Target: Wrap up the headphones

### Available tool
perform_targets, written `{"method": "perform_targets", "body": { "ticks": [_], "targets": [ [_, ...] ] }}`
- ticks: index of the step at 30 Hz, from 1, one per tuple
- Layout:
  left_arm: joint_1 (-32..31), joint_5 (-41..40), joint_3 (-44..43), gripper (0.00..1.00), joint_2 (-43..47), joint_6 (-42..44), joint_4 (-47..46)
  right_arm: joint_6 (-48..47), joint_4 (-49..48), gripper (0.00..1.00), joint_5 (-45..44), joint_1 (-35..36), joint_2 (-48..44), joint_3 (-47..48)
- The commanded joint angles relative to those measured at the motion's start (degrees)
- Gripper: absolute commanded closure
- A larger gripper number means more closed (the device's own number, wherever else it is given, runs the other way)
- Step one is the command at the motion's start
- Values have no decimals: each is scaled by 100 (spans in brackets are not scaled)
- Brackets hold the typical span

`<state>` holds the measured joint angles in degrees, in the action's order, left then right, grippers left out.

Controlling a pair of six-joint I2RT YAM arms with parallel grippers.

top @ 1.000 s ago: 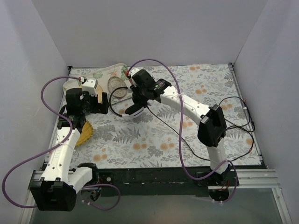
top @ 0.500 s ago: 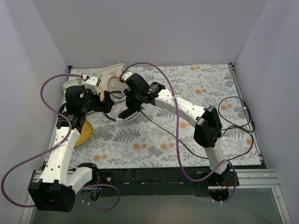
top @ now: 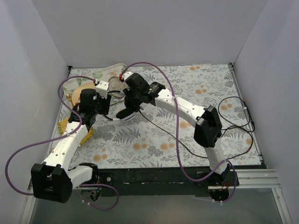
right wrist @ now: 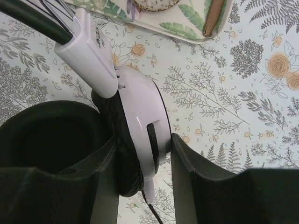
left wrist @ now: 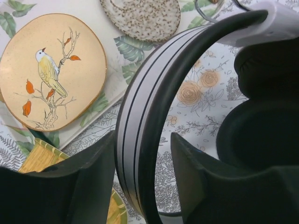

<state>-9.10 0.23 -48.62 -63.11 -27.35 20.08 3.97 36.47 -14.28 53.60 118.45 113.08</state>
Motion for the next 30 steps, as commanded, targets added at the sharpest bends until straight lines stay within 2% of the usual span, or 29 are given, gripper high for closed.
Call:
{"method": "perform_targets", "body": {
  "ticks": [1,7,9,10,11,13,14,15,21,30],
  "targets": [
    [-57,-629,-42,59,246,231,-267,60,-465,99,-22,10,-367,127],
    [-74,-349,-138,88,300,126,-4,-62,-483,99,-92,1,-358,171],
    [-74,-235,-191,89,273,81,136,-106,-509,99,-110,1,-375,162],
    [-74,-182,-209,88,256,64,172,-124,-509,99,-127,1,-384,162],
    [-83,-138,-244,83,238,64,207,-133,-500,99,-153,1,-393,162],
    [-83,-32,-279,65,238,64,260,-142,-465,99,-241,1,-393,197],
    [-83,-32,-340,53,238,37,269,-142,-448,99,-276,1,-385,215],
    [-74,-32,-376,50,229,28,269,-142,-422,99,-338,1,-367,232],
    [-276,-295,-771,45,308,124,216,-89,-412,99,-338,1,-323,259],
    [-856,-1288,-500,49,133,520,172,-80,-412,99,-338,1,-332,259]
  ]
}}
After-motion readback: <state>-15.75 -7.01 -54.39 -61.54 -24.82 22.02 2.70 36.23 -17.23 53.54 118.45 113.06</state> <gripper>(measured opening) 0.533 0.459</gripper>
